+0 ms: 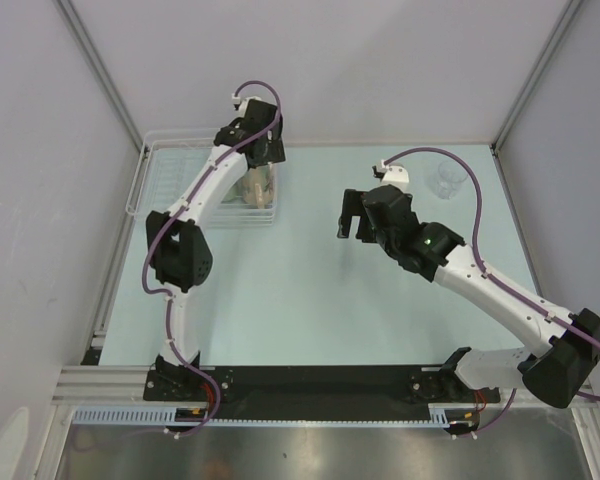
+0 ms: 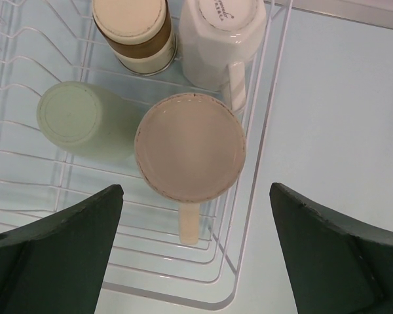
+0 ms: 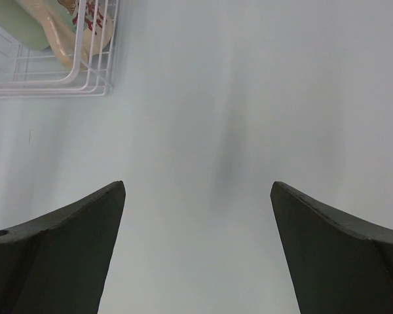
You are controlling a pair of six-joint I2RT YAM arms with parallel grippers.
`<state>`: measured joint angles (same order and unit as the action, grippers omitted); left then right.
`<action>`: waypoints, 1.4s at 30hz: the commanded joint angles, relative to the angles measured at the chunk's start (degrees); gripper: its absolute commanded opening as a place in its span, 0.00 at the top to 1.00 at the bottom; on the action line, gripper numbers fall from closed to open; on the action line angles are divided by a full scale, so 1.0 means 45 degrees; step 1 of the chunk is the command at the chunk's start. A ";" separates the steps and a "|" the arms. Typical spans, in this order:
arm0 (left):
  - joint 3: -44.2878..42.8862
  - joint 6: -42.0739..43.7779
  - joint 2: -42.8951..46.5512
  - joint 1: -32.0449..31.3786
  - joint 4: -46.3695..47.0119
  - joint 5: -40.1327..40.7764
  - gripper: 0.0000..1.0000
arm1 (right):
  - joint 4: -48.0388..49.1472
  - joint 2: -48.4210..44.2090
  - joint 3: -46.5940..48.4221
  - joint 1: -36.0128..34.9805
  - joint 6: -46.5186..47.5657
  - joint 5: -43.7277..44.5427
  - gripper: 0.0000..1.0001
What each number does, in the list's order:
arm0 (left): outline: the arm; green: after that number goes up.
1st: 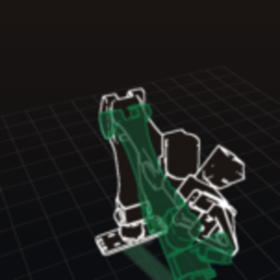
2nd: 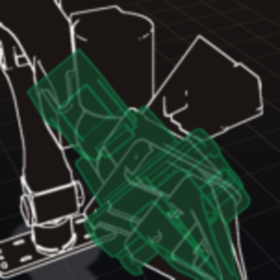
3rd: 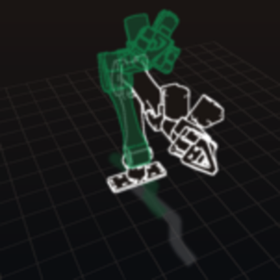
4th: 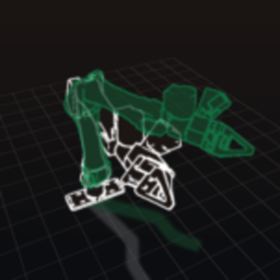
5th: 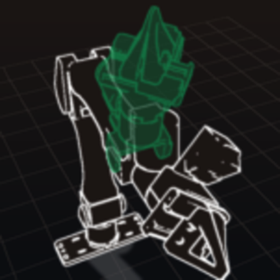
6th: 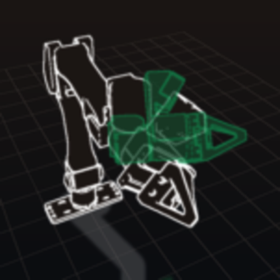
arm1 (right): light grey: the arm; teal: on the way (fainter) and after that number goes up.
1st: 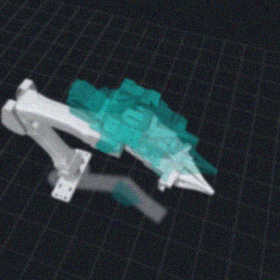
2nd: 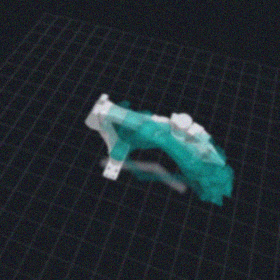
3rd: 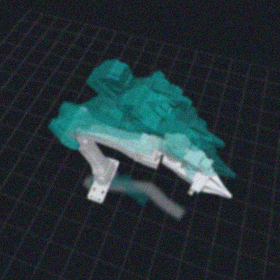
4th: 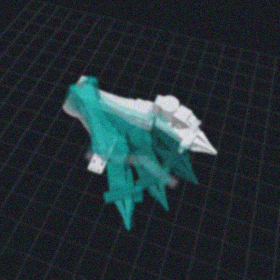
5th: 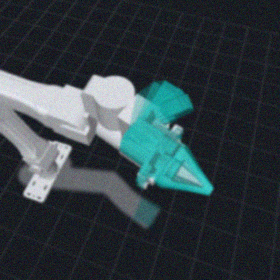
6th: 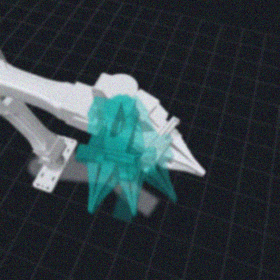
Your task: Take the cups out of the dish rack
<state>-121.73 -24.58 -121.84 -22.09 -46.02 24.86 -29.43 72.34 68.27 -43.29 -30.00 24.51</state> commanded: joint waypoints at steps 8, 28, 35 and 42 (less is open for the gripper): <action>-0.0663 -0.0339 -0.0306 0.0416 -0.0047 -0.0036 0.00 | 0.0309 -0.0274 -0.0151 0.0322 -0.0131 -0.0154 0.00; -0.1230 -0.0534 -0.1498 0.0494 -0.0047 -0.0466 0.00 | 0.0427 -0.0098 -0.0288 0.1143 0.0162 -0.0857 0.00; -0.1015 -0.0671 -0.1557 0.0494 -0.0047 -0.0545 0.00 | 0.0524 -0.0118 -0.0522 0.1533 0.0182 -0.1247 0.00; -0.0839 -0.0729 -0.1518 0.0494 -0.0047 -0.0389 0.00 | 0.0603 -0.0215 -0.0737 0.1768 0.0202 -0.1502 0.00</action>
<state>-124.51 -26.89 -128.81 -20.16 -46.68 22.72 -28.49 72.31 65.41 -36.01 -29.76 18.79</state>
